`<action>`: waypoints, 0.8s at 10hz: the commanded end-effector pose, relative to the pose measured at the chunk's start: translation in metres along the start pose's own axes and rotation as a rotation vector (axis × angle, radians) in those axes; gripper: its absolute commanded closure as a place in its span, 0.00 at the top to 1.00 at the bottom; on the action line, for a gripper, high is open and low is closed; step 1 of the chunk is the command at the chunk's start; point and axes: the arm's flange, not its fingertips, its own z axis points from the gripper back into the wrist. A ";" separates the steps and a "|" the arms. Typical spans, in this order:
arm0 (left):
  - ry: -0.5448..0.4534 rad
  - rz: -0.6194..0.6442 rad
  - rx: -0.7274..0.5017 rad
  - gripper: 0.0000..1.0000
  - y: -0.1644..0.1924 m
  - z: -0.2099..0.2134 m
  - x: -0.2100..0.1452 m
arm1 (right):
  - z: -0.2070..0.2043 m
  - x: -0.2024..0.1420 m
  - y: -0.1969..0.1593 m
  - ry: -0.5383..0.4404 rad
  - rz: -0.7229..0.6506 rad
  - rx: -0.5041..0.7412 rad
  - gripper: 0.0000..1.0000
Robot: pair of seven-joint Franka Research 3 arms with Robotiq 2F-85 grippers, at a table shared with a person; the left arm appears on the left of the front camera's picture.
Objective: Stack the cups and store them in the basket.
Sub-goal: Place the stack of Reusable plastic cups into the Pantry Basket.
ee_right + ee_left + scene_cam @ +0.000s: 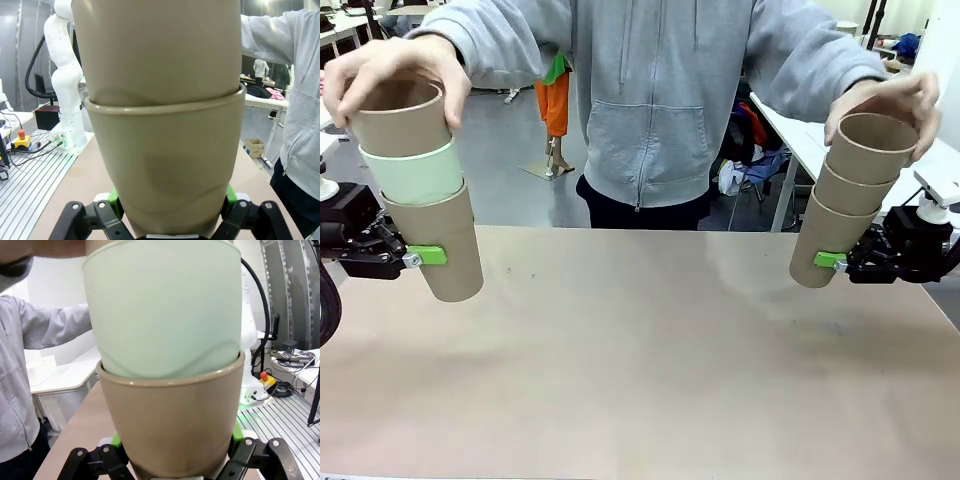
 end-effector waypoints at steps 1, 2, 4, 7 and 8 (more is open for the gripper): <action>-0.003 0.008 -0.003 0.86 -0.001 -0.001 0.005 | -0.001 0.003 0.000 -0.002 0.008 0.002 0.84; -0.003 0.008 -0.003 0.86 -0.001 -0.001 0.005 | -0.001 0.003 0.000 -0.002 0.008 0.002 0.84; -0.003 0.008 -0.003 0.86 -0.001 -0.001 0.005 | -0.001 0.003 0.000 -0.002 0.008 0.002 0.84; -0.003 0.008 -0.003 0.86 -0.001 -0.001 0.005 | -0.001 0.003 0.000 -0.002 0.008 0.002 0.84; -0.003 0.008 -0.003 0.86 -0.001 -0.001 0.005 | -0.001 0.003 0.000 -0.002 0.008 0.002 0.84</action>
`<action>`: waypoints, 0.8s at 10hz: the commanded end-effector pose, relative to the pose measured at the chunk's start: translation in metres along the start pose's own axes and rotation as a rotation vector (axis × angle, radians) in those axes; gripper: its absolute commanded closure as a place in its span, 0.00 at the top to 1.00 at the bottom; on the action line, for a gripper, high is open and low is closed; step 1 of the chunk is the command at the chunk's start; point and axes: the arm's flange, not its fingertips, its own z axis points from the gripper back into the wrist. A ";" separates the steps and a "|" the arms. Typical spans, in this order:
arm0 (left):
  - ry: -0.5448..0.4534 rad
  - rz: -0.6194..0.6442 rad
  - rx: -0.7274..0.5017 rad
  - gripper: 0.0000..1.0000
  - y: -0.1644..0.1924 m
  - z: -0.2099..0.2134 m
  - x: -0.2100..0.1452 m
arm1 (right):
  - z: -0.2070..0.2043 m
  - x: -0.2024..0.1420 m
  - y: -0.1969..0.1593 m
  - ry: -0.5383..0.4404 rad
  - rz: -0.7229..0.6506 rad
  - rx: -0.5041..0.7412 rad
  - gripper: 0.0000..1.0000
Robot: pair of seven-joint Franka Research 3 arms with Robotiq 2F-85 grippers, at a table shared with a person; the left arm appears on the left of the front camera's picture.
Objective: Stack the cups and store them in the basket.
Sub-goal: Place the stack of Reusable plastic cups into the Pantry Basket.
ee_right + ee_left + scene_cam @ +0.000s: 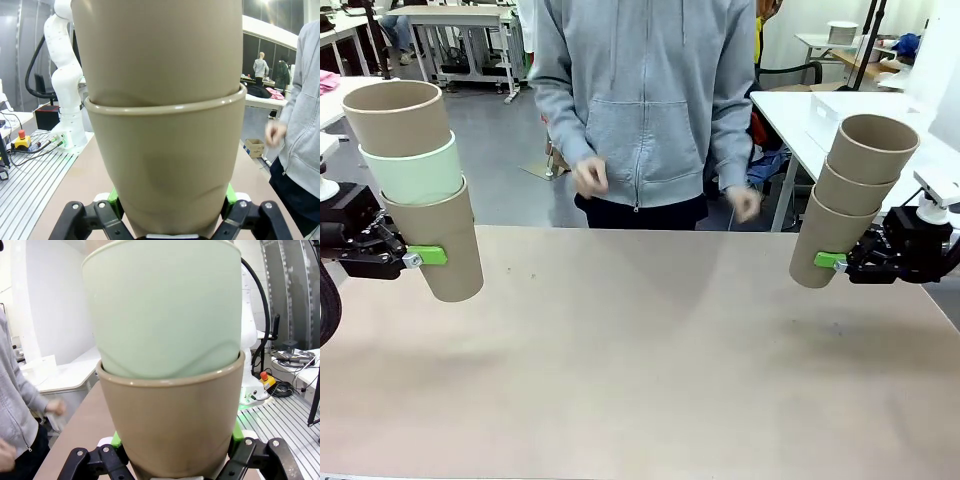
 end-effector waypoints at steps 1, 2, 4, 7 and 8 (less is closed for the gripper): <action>-0.003 0.008 -0.003 0.86 -0.001 -0.001 0.005 | -0.001 0.004 0.000 -0.002 0.009 0.002 0.84; -0.003 0.008 -0.003 0.86 -0.001 -0.001 0.005 | -0.001 0.004 0.000 -0.002 0.009 0.002 0.84; -0.003 0.008 -0.003 0.86 -0.001 -0.001 0.005 | -0.001 0.004 0.000 -0.002 0.009 0.002 0.84; -0.003 0.008 -0.003 0.86 -0.001 -0.001 0.005 | -0.001 0.004 0.000 -0.002 0.009 0.002 0.84; -0.003 0.008 -0.003 0.86 -0.001 -0.001 0.005 | -0.001 0.004 0.000 -0.002 0.009 0.002 0.84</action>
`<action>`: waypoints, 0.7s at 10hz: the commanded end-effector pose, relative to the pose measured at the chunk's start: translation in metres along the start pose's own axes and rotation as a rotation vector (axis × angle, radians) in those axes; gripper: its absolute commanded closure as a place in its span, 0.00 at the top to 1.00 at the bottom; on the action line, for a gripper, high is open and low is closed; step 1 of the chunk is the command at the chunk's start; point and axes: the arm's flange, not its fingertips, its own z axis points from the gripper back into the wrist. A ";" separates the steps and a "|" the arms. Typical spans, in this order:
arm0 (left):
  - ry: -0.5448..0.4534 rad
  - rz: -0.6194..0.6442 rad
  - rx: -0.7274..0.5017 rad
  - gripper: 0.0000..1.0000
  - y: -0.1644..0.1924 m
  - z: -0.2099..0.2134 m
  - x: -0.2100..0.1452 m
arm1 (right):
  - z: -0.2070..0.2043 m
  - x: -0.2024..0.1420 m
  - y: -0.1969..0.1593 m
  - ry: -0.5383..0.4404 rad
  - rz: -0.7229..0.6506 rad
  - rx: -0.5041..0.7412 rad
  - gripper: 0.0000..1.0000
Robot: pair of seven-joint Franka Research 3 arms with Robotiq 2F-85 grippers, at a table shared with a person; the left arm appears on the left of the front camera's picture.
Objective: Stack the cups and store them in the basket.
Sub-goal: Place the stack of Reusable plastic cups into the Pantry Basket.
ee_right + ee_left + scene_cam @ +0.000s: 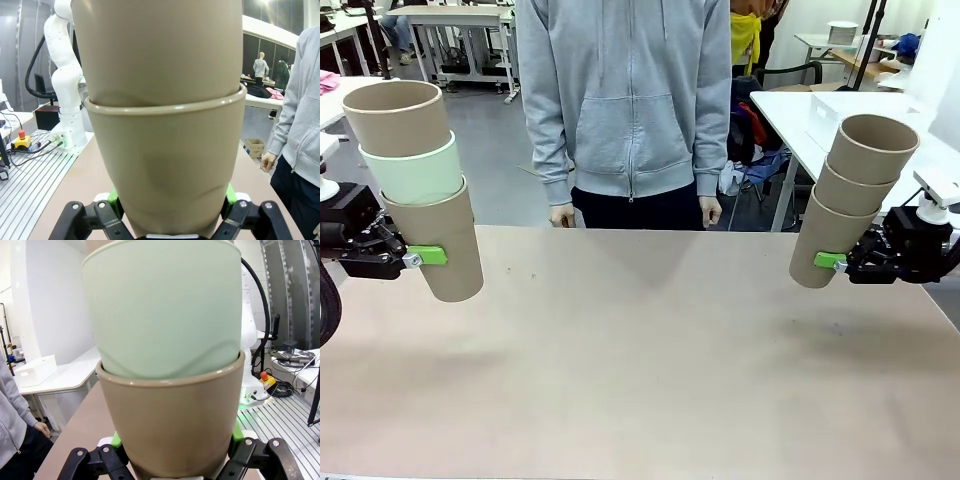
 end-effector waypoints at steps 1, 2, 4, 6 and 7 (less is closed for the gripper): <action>-0.003 0.008 -0.003 0.86 -0.001 -0.001 0.005 | -0.001 0.004 0.000 -0.002 0.009 0.002 0.84; -0.003 0.008 -0.003 0.86 -0.001 -0.001 0.005 | -0.001 0.004 0.000 -0.002 0.009 0.002 0.84; -0.003 0.008 -0.003 0.86 -0.001 -0.001 0.005 | -0.001 0.004 0.000 -0.002 0.009 0.002 0.84; -0.003 0.008 -0.003 0.86 -0.001 -0.001 0.005 | -0.001 0.004 0.000 -0.002 0.009 0.002 0.84; -0.003 0.008 -0.003 0.86 -0.001 -0.001 0.005 | -0.001 0.004 0.000 -0.002 0.009 0.002 0.84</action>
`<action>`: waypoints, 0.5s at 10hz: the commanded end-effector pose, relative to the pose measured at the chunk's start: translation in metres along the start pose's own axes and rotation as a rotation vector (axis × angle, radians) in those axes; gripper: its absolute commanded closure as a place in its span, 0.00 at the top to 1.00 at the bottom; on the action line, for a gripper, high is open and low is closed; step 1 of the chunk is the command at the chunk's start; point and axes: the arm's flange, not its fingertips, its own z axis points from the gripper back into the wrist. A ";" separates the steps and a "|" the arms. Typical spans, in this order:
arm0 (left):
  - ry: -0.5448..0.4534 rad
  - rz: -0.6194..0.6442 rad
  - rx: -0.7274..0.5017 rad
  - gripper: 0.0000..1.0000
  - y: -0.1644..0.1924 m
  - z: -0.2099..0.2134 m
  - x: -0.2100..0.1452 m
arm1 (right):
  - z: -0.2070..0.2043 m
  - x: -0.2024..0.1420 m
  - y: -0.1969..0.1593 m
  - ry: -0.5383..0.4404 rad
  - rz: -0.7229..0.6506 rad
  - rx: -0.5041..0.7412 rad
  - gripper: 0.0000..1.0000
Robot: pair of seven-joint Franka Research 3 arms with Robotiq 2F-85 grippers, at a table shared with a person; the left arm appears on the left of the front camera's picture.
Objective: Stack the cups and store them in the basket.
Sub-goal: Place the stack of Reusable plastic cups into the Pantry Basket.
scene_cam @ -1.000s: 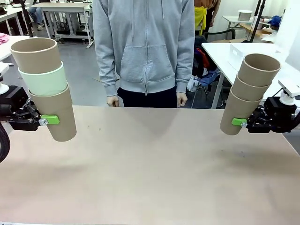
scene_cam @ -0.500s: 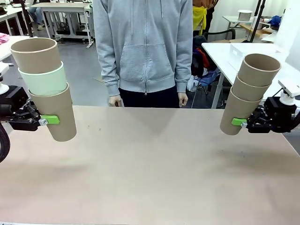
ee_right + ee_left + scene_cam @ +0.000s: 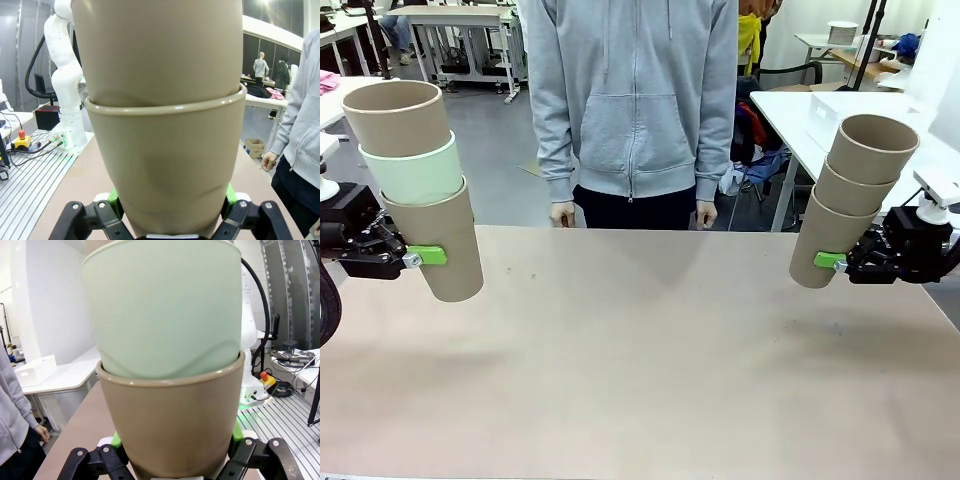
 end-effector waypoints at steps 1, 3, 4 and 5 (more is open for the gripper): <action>-0.003 0.008 -0.003 0.86 -0.001 -0.001 0.005 | -0.001 0.004 0.000 -0.002 0.009 0.002 0.84; -0.003 0.008 -0.003 0.86 -0.001 -0.001 0.005 | -0.001 0.004 0.000 -0.002 0.009 0.002 0.84; -0.003 0.008 -0.003 0.86 -0.001 -0.001 0.005 | -0.001 0.004 0.000 -0.002 0.009 0.002 0.84; -0.003 0.008 -0.003 0.86 -0.001 -0.001 0.005 | -0.001 0.004 0.000 -0.002 0.009 0.002 0.84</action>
